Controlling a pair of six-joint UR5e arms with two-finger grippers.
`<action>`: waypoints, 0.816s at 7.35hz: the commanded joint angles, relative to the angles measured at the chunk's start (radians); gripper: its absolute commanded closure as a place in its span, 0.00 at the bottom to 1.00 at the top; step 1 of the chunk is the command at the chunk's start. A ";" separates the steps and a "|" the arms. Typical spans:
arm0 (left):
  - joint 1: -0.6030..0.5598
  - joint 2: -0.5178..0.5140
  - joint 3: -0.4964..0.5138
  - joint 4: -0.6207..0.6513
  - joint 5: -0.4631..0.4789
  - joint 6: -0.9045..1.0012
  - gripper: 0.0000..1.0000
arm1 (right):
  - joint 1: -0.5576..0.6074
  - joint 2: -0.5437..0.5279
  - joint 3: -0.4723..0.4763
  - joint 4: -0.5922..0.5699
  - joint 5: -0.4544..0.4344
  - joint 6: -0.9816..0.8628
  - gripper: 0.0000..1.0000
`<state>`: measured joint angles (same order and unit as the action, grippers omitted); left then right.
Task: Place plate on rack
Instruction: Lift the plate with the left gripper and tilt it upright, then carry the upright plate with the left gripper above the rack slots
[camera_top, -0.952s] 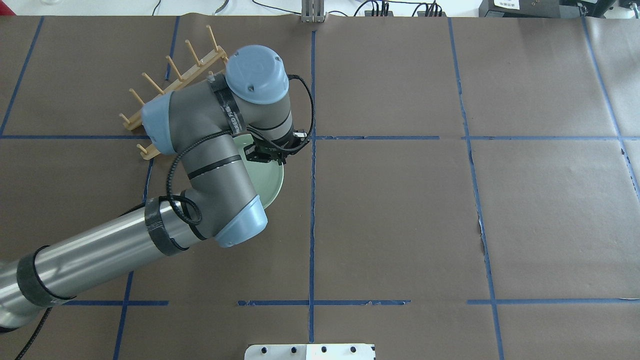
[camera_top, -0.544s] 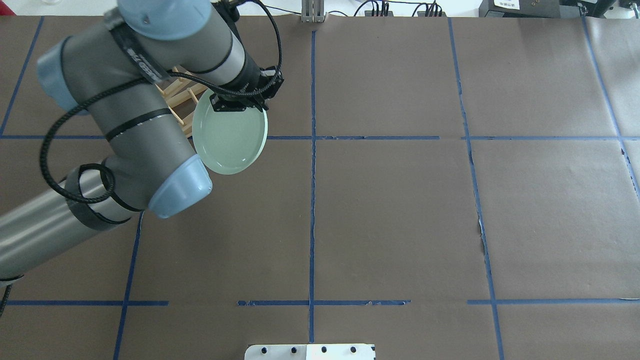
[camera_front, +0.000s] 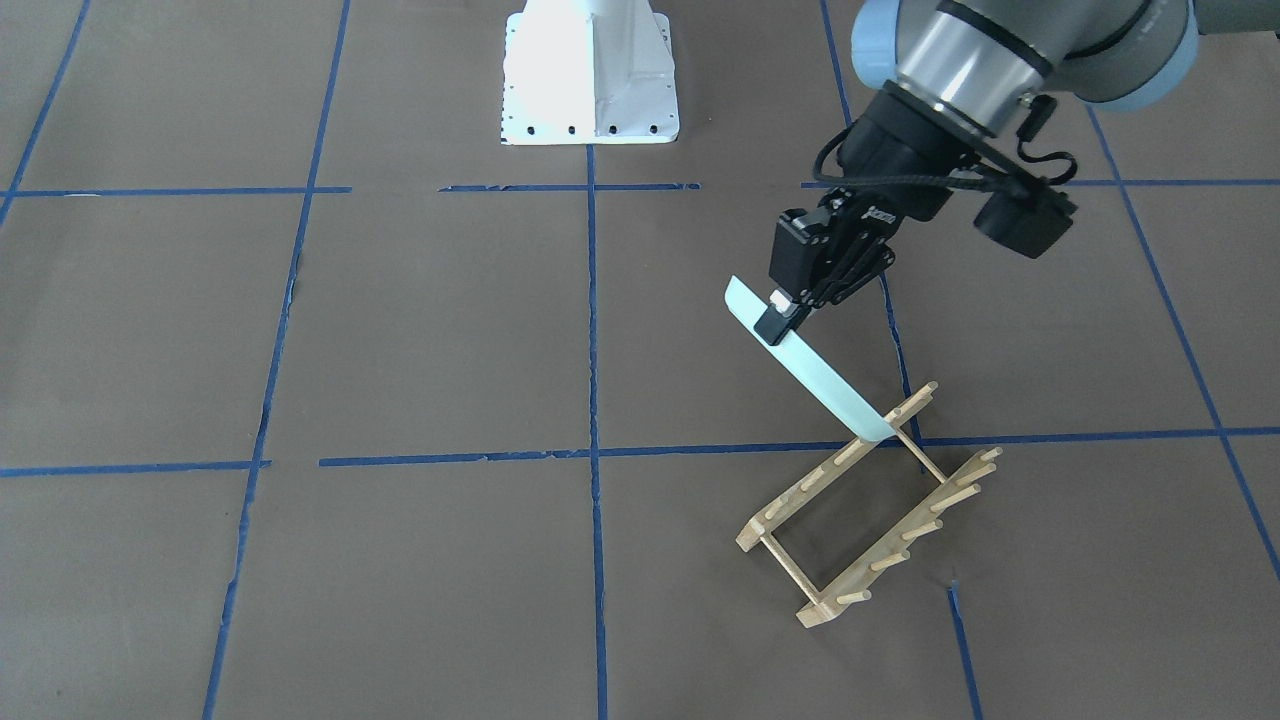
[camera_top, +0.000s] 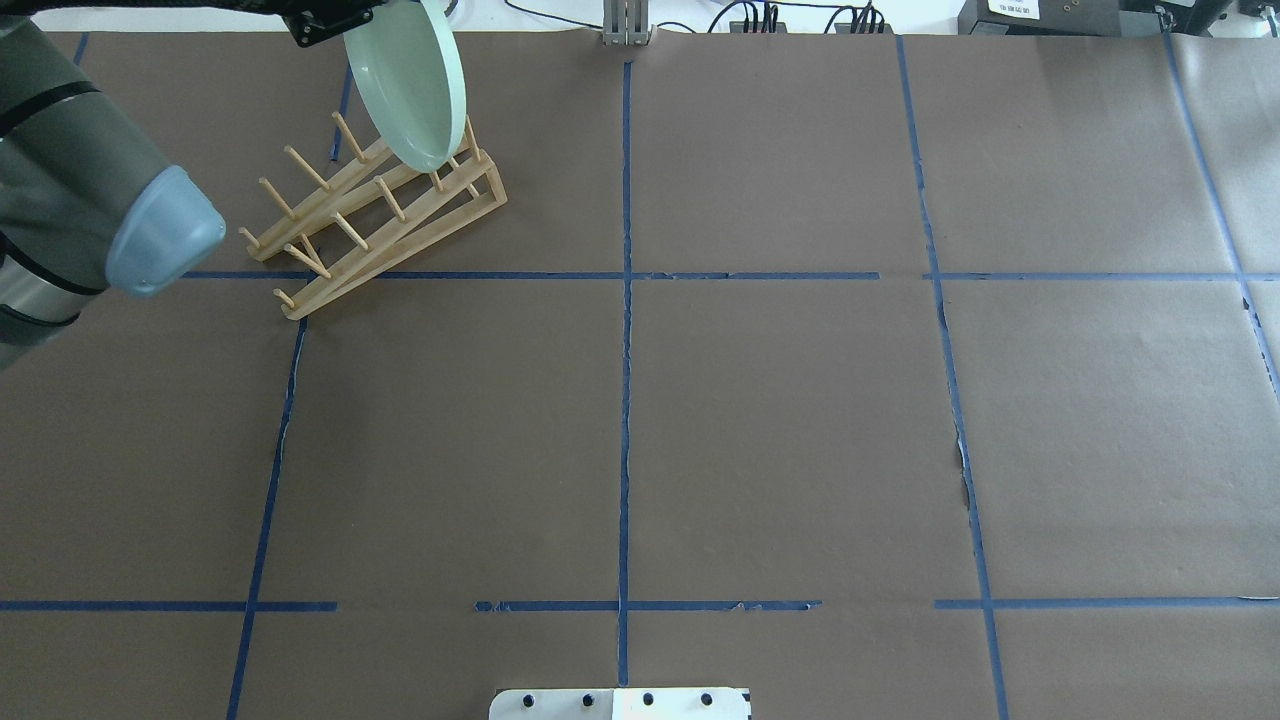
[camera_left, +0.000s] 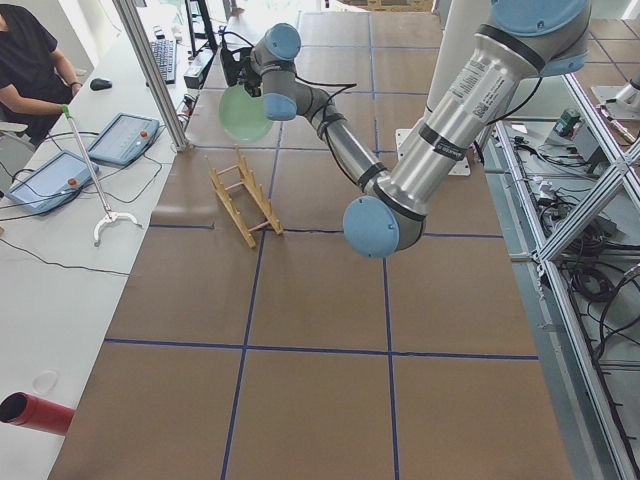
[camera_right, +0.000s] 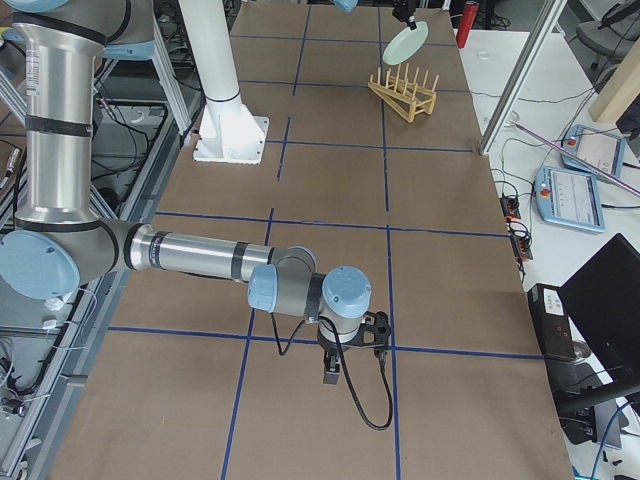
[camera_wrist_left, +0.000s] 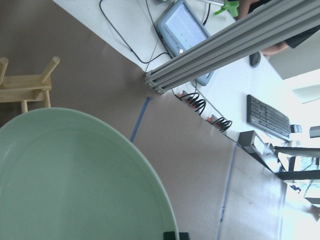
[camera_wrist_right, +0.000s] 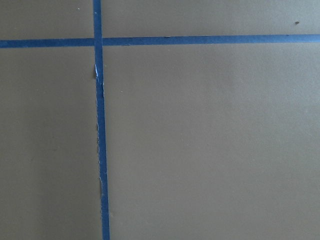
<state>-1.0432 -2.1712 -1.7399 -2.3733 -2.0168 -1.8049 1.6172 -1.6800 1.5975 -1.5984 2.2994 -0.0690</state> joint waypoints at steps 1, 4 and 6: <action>-0.083 0.010 0.110 -0.284 0.013 -0.062 1.00 | 0.000 0.000 -0.001 0.000 0.000 0.000 0.00; -0.078 0.014 0.259 -0.623 0.141 -0.163 1.00 | 0.000 0.000 -0.001 0.000 0.000 0.000 0.00; -0.058 0.030 0.296 -0.716 0.249 -0.165 1.00 | 0.000 0.000 -0.001 0.000 0.000 0.000 0.00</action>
<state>-1.1155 -2.1525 -1.4718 -3.0201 -1.8392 -1.9645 1.6169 -1.6797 1.5971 -1.5984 2.2994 -0.0690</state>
